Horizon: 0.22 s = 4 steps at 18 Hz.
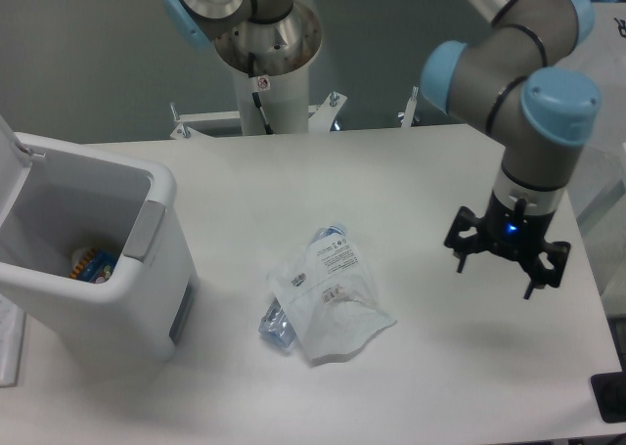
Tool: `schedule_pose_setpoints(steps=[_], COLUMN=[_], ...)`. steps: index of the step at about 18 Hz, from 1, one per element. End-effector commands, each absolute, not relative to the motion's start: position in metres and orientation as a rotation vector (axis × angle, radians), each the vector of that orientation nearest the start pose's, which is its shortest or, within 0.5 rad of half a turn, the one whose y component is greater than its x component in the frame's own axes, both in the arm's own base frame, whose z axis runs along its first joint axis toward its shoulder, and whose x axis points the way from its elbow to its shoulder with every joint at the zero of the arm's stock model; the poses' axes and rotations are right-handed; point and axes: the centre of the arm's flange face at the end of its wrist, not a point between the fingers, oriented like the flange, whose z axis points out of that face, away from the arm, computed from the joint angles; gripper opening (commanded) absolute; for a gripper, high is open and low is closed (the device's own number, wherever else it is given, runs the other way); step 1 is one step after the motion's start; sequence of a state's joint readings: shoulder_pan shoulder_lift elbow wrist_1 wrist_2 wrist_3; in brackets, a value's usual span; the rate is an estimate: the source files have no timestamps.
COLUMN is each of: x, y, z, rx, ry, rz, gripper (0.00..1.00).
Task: Open the trash can
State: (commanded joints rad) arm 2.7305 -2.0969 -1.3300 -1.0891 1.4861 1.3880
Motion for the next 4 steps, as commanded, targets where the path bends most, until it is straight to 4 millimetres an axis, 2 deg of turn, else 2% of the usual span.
schedule_pose_setpoints(steps=[4], x=[-0.5932], y=[0.4109], z=[0.3368], rx=[-2.993], ry=[0.381], rz=[0.251], gripper=[1.00])
